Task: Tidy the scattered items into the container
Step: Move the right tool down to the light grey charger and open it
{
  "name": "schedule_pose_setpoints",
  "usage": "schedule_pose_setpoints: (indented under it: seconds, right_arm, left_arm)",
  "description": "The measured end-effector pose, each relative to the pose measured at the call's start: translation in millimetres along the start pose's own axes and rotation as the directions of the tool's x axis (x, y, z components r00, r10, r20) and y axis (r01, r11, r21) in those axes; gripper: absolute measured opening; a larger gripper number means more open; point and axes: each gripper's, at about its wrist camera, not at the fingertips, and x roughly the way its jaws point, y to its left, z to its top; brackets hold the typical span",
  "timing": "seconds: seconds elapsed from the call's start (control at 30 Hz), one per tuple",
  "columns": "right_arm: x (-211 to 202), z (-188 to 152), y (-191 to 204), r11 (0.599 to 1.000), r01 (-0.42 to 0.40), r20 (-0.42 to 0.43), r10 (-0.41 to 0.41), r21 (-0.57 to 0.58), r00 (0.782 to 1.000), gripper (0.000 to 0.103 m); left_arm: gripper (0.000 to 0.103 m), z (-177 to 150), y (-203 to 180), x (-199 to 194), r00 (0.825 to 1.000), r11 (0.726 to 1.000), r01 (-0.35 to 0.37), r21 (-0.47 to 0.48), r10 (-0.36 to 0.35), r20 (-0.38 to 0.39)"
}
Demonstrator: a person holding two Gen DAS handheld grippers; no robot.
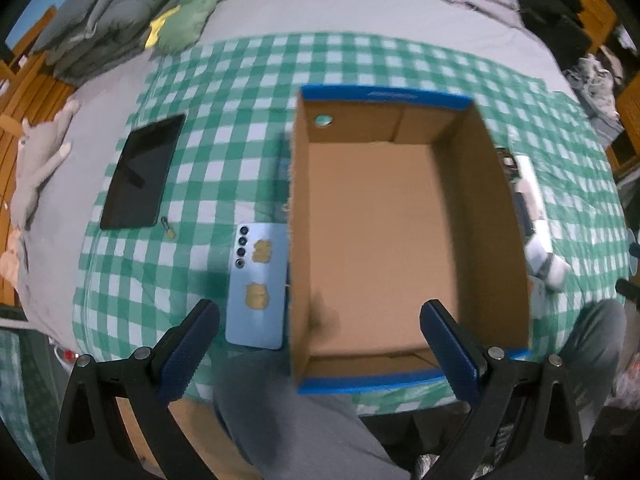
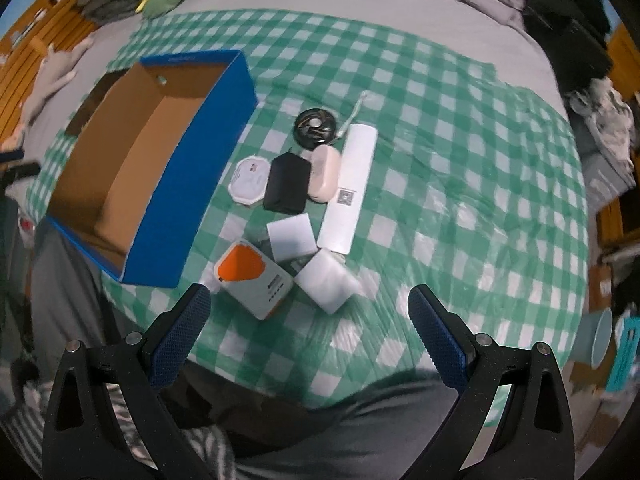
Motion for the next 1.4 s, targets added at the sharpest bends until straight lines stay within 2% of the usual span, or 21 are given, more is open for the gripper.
schedule_pose_setpoints:
  seconds: [0.13, 0.4, 0.53, 0.73, 0.93, 1.1, 1.13, 1.4]
  right_arm:
    - [16.9, 3.9, 2.1, 0.996, 0.029, 0.002, -0.029, -0.080, 1.000, 0.098]
    - [49.0, 5.0, -1.2, 0.988, 0.007, -0.027, -0.011, -0.153, 1.000, 0.098]
    - [65.5, 4.2, -6.2, 0.987, -0.007, -0.065, -0.004, -0.163, 0.998, 0.098]
    - [94.0, -2.2, -7.3, 0.965, 0.015, -0.125, -0.049, -0.262, 0.991, 0.098]
    - [127.2, -9.8, -1.5, 0.939, 0.017, -0.186, -0.086, -0.344, 0.979, 0.098]
    - [144.5, -9.8, 6.3, 0.916, 0.037, -0.188, -0.122, -0.400, 0.975, 0.095]
    - [147.9, -8.7, 7.4, 0.913, 0.042, -0.190, -0.129, -0.406, 0.973, 0.095]
    - [174.5, 3.2, 10.8, 0.924, 0.018, -0.233, -0.115, -0.382, 0.966, 0.073]
  left_arm:
    - [0.101, 10.7, 8.8, 22.1, 0.999, 0.999, -0.031, -0.014, 0.030, -0.045]
    - [0.097, 22.0, 9.1, 47.3, 0.994, 0.999, -0.032, 0.000, 0.032, -0.102]
    - [0.084, 27.6, 10.0, 55.5, 0.992, 1.000, -0.002, -0.013, 0.001, -0.129]
    - [0.059, 33.4, 12.6, 70.9, 0.986, 1.000, -0.010, -0.018, 0.007, -0.165]
    - [0.044, 33.7, 12.5, 77.7, 0.984, 1.000, -0.006, -0.023, 0.001, -0.180]
    - [0.034, 32.1, 6.1, 79.7, 0.982, 1.000, 0.001, 0.001, -0.001, -0.189]
    - [0.029, 31.9, 5.2, 80.8, 0.981, 1.000, -0.001, 0.004, 0.001, -0.193]
    - [0.021, 30.7, -0.7, 83.3, 0.980, 1.000, -0.001, 0.020, 0.005, -0.201]
